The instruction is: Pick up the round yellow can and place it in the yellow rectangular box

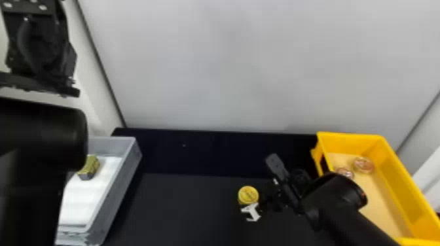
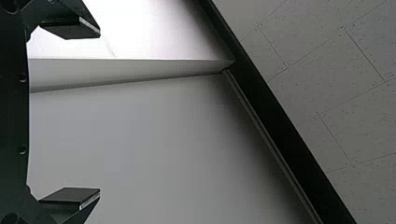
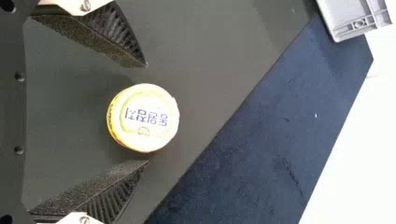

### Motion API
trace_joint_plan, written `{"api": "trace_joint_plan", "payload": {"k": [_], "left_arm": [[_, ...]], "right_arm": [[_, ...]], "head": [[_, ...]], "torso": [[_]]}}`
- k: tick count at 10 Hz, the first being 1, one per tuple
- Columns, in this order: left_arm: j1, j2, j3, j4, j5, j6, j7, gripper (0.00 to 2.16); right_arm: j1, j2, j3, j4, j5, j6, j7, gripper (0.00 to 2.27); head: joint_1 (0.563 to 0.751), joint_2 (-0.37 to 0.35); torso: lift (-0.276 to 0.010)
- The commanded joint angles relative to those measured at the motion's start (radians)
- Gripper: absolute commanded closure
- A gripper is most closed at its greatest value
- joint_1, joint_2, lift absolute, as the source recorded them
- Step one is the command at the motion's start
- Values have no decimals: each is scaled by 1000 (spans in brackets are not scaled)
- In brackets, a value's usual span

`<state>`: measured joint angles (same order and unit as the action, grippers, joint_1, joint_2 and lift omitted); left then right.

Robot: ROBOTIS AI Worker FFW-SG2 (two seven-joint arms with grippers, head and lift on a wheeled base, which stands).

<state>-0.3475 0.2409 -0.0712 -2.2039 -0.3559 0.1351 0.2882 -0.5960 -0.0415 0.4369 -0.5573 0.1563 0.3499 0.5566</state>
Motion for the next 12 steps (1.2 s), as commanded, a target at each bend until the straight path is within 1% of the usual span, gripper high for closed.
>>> {"api": "trace_joint_plan", "payload": {"k": [1, 3, 4, 5, 6, 7, 9, 10, 11, 12], "left_arm": [[2, 0, 2, 0, 0, -3, -1, 88], [2, 0, 2, -2, 0, -3, -1, 88], [2, 0, 2, -2, 0, -3, -3, 75], [4, 0, 5, -2, 0, -3, -3, 70], [7, 2, 7, -7, 0, 0, -4, 70], [12, 2, 11, -11, 0, 1, -4, 70], [19, 2, 19, -22, 0, 9, -7, 70], [22, 3, 21, -26, 0, 17, -9, 71], [33, 5, 25, -36, 0, 26, -12, 70], [44, 5, 37, -45, 0, 37, -12, 70]], "right_arm": [[15, 8, -30, 1, 0, -15, -16, -2], [18, 14, -47, 4, 0, -28, -24, 10], [18, 14, -49, 5, 0, -31, -21, 70], [21, 14, -55, 2, 0, -24, -21, 236], [30, 11, -59, -26, 0, 5, -24, 541], [47, 5, -59, -69, 5, 28, -23, 673], [87, -11, -67, -164, 29, 77, 16, 722], [133, -31, -69, -277, 35, 138, 33, 724], [197, -61, -73, -455, 39, 249, 50, 724], [277, -89, -108, -658, 46, 348, 82, 724]], "head": [[663, 54], [663, 54], [663, 54], [663, 54], [663, 54], [663, 54], [663, 54], [663, 54], [663, 54], [663, 54]], "torso": [[-10], [-10], [-10], [-10], [-10], [-10], [-10], [-10], [-10], [-10]]}}
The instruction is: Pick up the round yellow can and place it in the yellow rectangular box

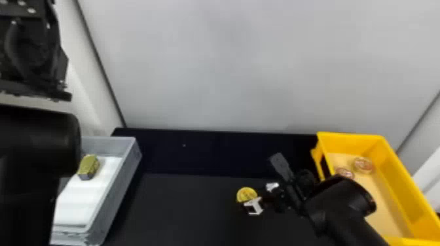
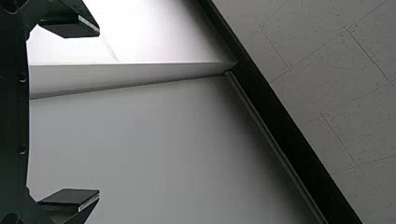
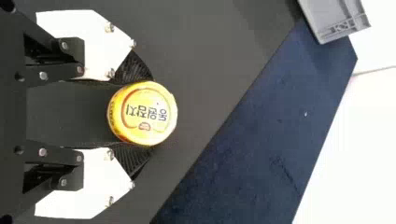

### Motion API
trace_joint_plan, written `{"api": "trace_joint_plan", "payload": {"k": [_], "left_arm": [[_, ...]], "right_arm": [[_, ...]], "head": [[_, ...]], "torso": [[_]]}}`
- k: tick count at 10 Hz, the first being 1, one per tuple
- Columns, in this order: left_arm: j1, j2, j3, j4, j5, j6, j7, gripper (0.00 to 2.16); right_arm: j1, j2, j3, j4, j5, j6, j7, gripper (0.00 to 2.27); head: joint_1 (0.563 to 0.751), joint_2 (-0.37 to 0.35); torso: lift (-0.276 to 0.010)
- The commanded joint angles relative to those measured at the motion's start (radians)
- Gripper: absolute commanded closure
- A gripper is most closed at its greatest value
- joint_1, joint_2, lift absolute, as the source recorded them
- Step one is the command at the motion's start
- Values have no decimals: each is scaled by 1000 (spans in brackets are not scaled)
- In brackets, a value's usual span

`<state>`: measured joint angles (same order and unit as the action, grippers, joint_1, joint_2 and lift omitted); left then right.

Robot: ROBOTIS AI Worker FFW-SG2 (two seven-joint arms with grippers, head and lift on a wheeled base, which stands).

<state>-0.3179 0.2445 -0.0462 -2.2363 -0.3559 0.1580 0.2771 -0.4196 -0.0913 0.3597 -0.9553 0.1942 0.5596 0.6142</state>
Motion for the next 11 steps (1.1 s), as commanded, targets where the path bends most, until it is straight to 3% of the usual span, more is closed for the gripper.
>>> {"api": "trace_joint_plan", "payload": {"k": [1, 2, 3, 4, 5, 6, 9, 11], "left_arm": [[23, 4, 15, -22, 0, 26, -2, 70], [26, 12, 15, -29, 0, 42, -5, 70], [39, 21, 25, -42, -2, 60, -5, 70], [42, 20, 26, -43, -2, 60, -5, 70], [46, 18, 31, -43, -2, 61, -5, 70], [48, 20, 31, -43, -2, 61, -7, 70], [43, 26, 29, -45, -2, 69, -13, 70], [42, 26, 28, -43, -2, 72, -12, 70]], "right_arm": [[159, -44, -93, -456, 48, 275, 69, 724], [188, -45, -137, -625, 142, 390, 159, 724], [189, -76, -131, -781, 196, 535, 182, 724], [188, -84, -157, -898, 420, 642, 359, 724], [183, -96, -191, -965, 561, 700, 463, 722], [177, -97, -252, -1001, 635, 733, 525, 724], [177, -159, -381, -1033, 733, 748, 529, 724], [197, -191, -513, -1002, 734, 710, 509, 724]], "head": [[663, 54], [663, 54], [663, 54], [663, 54], [663, 54], [663, 54], [663, 54], [663, 54]], "torso": [[-10], [-10], [-10], [-10], [-10], [-10], [-10], [-10]]}}
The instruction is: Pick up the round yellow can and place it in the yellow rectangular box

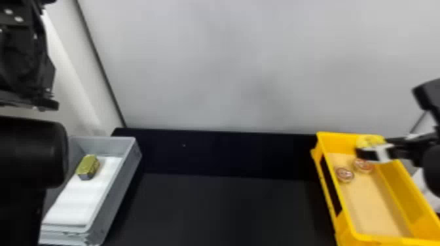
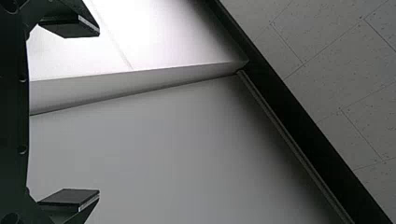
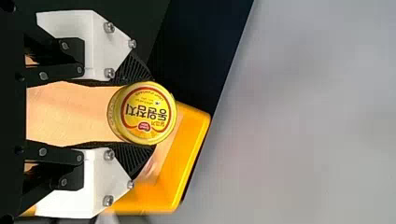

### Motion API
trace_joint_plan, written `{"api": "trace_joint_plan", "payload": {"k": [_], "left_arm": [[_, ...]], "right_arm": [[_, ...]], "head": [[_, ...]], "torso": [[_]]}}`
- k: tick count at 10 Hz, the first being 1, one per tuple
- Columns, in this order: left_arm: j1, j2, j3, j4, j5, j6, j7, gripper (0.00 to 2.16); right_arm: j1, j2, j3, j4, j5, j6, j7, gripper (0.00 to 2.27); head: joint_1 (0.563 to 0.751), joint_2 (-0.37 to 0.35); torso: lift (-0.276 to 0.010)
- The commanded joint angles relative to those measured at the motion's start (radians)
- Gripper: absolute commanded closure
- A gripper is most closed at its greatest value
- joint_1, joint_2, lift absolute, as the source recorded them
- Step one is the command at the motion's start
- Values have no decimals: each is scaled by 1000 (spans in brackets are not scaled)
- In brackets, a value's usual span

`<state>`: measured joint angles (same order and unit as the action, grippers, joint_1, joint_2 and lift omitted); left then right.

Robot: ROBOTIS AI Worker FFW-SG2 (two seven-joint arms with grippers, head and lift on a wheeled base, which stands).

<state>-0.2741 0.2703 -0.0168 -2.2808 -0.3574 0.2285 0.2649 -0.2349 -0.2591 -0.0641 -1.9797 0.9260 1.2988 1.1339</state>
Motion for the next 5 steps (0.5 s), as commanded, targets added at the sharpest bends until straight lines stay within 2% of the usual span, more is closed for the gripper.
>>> {"api": "trace_joint_plan", "payload": {"k": [1, 3, 4, 5], "left_arm": [[0, 0, -2, 1, 0, 2, 1, 70], [0, -2, 0, 0, 0, 2, 1, 70], [0, -2, 0, 1, -2, 0, 1, 70], [3, -2, 1, 1, -2, 0, 1, 70]], "right_arm": [[20, -32, -138, 56, -11, -68, -29, 724], [29, -20, -227, 154, -156, -189, -176, 724], [28, -17, -249, 231, -257, -264, -259, 722], [26, -20, -258, 323, -406, -335, -363, 724]], "head": [[663, 54], [663, 54], [663, 54], [663, 54]], "torso": [[-10], [-10], [-10], [-10]]}}
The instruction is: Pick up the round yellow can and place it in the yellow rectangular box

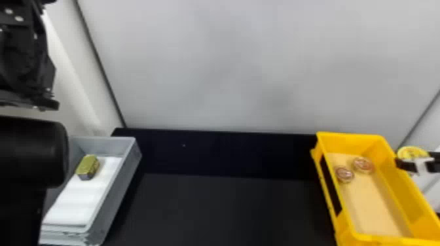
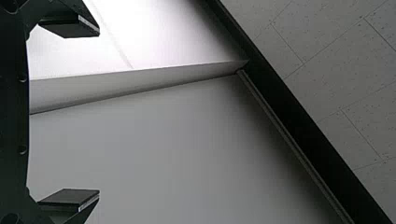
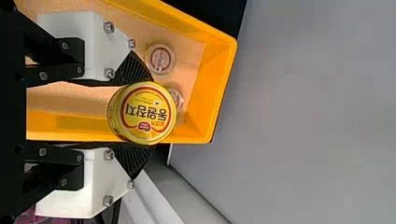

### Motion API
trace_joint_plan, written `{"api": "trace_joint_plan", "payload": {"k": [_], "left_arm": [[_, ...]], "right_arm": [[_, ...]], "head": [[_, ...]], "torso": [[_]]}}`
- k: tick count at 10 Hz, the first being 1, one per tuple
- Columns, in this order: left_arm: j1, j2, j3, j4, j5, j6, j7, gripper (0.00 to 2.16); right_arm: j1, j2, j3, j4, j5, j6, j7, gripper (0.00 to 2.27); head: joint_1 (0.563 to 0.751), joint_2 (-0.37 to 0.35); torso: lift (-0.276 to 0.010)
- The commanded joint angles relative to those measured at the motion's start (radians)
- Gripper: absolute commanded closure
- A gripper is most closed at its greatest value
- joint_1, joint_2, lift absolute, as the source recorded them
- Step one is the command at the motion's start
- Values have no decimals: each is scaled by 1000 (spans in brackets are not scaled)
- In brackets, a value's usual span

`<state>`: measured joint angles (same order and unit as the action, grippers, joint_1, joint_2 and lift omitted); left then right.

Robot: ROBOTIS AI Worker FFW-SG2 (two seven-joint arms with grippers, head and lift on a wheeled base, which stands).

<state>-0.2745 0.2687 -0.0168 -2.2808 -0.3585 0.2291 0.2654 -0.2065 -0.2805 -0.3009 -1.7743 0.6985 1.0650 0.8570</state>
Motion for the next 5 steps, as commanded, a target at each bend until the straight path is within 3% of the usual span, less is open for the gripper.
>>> {"api": "trace_joint_plan", "payload": {"k": [1, 3, 5], "left_arm": [[6, 1, 5, 1, 0, -5, 0, 70], [8, 1, 6, 3, 0, -7, 0, 70], [6, 1, 3, 4, 0, -10, 0, 70]], "right_arm": [[-1, -3, -26, 207, -333, -163, -200, 722], [1, -8, -40, 429, -639, -328, -358, 724], [2, -9, -32, 549, -757, -402, -440, 722]], "head": [[663, 54], [663, 54], [663, 54]], "torso": [[-10], [-10], [-10]]}}
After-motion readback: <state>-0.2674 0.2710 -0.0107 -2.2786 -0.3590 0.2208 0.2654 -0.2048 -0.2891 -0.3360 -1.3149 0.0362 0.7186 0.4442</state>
